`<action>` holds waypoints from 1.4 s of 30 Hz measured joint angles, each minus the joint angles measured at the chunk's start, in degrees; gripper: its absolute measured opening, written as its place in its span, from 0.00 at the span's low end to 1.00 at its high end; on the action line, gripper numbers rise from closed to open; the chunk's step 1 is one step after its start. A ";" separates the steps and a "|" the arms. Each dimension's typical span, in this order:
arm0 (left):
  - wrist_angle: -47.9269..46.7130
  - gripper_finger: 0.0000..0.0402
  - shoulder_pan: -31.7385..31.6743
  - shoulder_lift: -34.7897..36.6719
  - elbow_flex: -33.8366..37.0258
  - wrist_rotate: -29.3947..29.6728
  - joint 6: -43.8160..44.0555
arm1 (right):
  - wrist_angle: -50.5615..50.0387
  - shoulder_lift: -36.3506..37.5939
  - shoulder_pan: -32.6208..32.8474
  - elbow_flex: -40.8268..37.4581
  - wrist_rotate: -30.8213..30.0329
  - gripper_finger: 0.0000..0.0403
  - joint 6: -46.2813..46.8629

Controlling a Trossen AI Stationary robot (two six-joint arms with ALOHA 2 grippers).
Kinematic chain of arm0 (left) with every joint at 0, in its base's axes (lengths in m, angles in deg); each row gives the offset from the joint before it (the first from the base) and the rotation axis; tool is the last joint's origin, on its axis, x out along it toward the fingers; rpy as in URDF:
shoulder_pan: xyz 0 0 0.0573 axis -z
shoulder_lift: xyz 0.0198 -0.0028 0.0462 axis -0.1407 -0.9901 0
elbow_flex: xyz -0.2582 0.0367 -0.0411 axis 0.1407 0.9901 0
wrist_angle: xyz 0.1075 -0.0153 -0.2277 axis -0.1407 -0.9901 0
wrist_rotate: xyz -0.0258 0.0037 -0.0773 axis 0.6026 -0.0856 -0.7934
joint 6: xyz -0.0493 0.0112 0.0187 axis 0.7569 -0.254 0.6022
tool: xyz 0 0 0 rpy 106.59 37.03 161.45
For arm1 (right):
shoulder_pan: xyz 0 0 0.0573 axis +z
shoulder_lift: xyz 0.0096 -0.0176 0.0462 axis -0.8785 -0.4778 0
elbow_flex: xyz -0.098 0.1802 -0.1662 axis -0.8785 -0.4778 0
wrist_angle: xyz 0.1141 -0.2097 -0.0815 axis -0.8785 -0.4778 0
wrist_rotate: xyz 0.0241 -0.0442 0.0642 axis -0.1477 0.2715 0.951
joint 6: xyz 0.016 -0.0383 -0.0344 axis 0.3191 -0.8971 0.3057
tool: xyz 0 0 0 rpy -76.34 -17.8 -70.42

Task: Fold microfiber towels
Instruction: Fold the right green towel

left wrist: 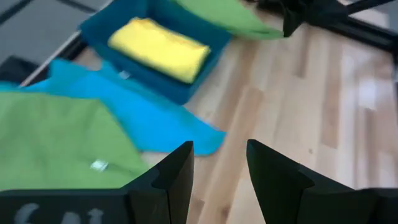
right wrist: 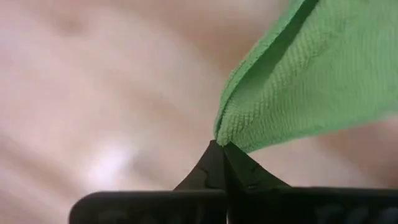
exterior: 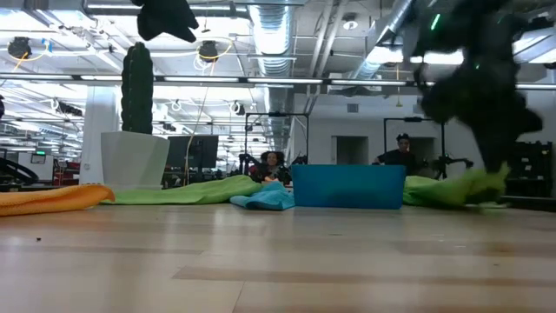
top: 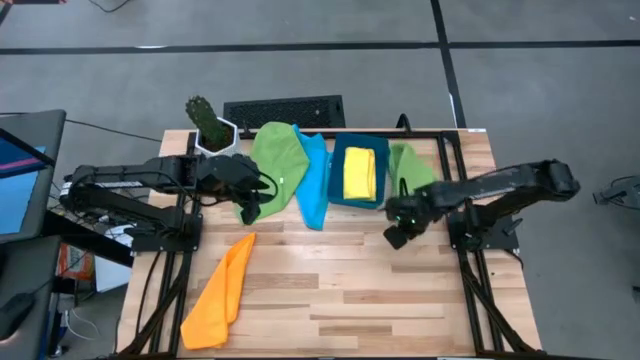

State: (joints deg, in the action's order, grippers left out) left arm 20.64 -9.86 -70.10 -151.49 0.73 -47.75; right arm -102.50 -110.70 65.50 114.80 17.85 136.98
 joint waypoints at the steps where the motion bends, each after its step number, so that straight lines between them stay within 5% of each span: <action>1: 1.38 0.35 0.58 -0.79 -0.02 -0.67 -0.31 | 0.27 1.49 2.74 0.38 -0.03 0.01 3.53; 9: 13.57 0.35 5.91 -10.32 -0.02 -5.27 -6.87 | 5.89 4.89 23.81 2.50 -1.41 0.01 28.55; 18: 29.54 0.36 11.10 -26.28 0.01 -8.86 -13.99 | 14.27 3.94 37.62 11.44 -10.26 0.01 39.82; 25: 45.48 0.38 12.72 -33.87 0.04 -18.07 -13.12 | 9.84 3.88 38.08 19.07 -17.13 0.02 36.51; 34: 67.50 0.39 12.65 -33.98 -0.09 -19.05 -19.01 | 4.75 5.72 36.41 20.50 -16.80 0.02 30.00; 42: 61.82 0.39 12.60 -35.94 -5.32 -19.33 -27.72 | 3.47 4.77 29.84 20.42 -16.47 0.02 22.35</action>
State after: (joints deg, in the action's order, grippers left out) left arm 82.46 2.74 -106.05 -156.81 -18.60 -75.47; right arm -99.03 -105.93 95.34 135.23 1.38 159.33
